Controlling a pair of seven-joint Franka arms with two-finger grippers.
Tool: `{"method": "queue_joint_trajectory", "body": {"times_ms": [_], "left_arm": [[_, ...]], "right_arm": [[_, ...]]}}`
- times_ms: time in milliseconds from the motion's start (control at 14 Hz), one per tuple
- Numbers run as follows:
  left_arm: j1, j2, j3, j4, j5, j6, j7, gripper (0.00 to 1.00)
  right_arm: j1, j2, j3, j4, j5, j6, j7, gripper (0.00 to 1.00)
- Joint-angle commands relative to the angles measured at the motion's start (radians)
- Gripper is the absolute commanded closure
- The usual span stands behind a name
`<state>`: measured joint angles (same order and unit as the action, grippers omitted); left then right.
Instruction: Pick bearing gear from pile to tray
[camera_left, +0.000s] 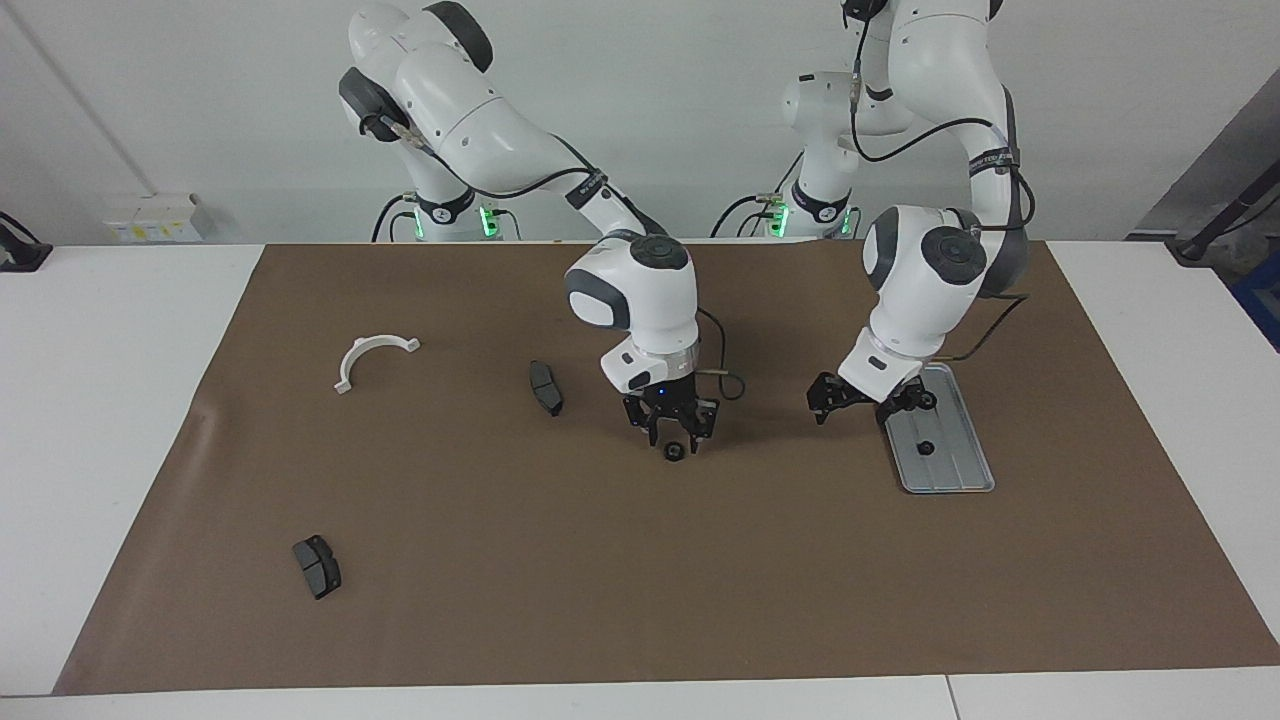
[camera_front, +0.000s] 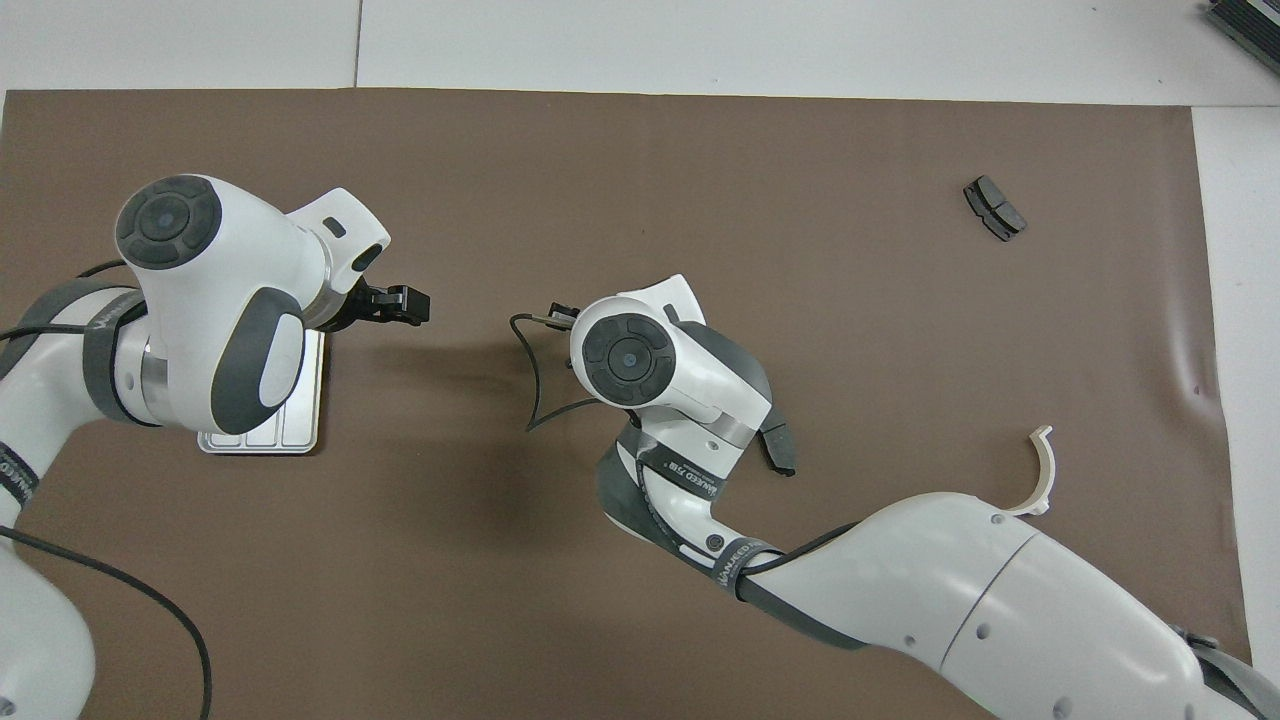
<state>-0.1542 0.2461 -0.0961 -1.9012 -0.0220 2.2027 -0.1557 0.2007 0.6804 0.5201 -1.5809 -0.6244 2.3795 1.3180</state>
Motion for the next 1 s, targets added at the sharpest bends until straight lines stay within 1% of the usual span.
{"method": "queue_joint_trajectory", "body": {"times_ms": [0, 143, 286, 357, 429, 571, 714, 929], "left_arm": [[-0.036, 0.039, 0.012, 0.069, -0.027, 0.003, -0.069, 0.0], [-0.097, 0.106, 0.016, 0.166, -0.026, -0.012, -0.171, 0.0], [-0.14, 0.151, 0.016, 0.229, -0.026, -0.017, -0.2, 0.0], [-0.162, 0.174, 0.018, 0.26, -0.026, -0.024, -0.2, 0.0], [-0.186, 0.198, 0.018, 0.284, -0.022, -0.027, -0.202, 0.0], [-0.221, 0.243, 0.019, 0.339, -0.016, -0.027, -0.209, 0.0], [-0.267, 0.274, 0.021, 0.353, 0.011, -0.014, -0.22, 0.0], [-0.315, 0.279, 0.021, 0.335, 0.046, 0.038, -0.22, 0.0]], "right_arm": [[-0.03, -0.034, 0.012, -0.008, -0.043, -0.029, 0.02, 0.0], [-0.076, -0.091, 0.009, -0.011, -0.041, -0.063, -0.017, 0.0], [-0.125, -0.152, 0.002, -0.024, -0.026, -0.106, -0.127, 0.0], [-0.139, -0.179, -0.018, -0.024, -0.017, -0.132, -0.197, 0.0], [-0.139, -0.203, -0.05, -0.024, 0.011, -0.144, -0.257, 0.0], [-0.139, -0.251, -0.127, -0.024, 0.122, -0.151, -0.388, 0.0], [-0.139, -0.292, -0.198, -0.024, 0.224, -0.19, -0.547, 0.0], [-0.13, -0.346, -0.311, -0.024, 0.351, -0.261, -0.756, 0.0]]}}
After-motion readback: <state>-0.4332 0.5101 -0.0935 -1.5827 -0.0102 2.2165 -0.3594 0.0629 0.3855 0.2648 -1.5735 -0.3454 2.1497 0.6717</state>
